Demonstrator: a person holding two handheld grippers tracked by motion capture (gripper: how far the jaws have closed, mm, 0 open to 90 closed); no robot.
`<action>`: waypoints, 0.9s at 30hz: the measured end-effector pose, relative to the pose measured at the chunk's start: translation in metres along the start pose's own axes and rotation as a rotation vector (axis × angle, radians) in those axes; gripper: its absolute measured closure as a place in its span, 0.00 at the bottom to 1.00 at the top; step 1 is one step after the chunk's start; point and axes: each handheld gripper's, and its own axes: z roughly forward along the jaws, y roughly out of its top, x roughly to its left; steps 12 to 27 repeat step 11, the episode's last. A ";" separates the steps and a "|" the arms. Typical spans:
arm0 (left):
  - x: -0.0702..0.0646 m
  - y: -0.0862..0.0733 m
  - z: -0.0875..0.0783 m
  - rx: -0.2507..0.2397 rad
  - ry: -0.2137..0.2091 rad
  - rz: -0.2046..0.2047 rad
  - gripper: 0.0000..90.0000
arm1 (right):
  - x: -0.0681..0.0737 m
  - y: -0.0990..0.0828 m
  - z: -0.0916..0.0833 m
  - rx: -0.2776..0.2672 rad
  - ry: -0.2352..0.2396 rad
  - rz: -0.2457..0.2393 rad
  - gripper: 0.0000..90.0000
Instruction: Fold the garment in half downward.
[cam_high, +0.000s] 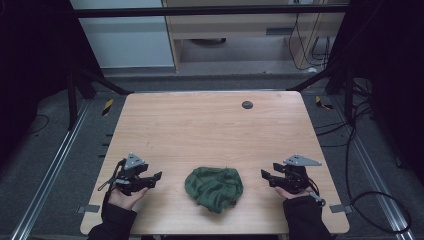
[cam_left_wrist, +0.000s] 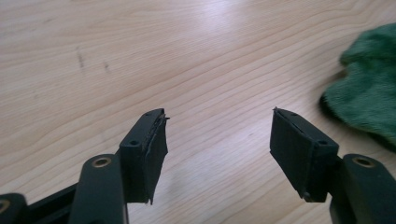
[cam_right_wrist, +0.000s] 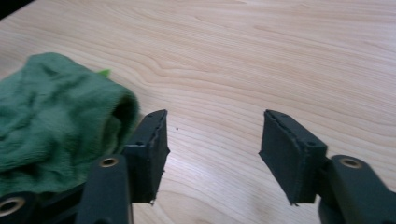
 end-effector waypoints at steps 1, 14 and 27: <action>0.003 -0.001 0.000 0.003 0.004 -0.009 0.39 | -0.001 0.000 0.000 0.003 -0.006 0.001 0.42; 0.028 -0.009 -0.003 -0.014 0.063 -0.070 0.32 | -0.015 -0.004 0.000 0.008 -0.070 0.028 0.33; 0.028 -0.009 -0.003 -0.014 0.063 -0.070 0.32 | -0.015 -0.004 0.000 0.008 -0.070 0.028 0.33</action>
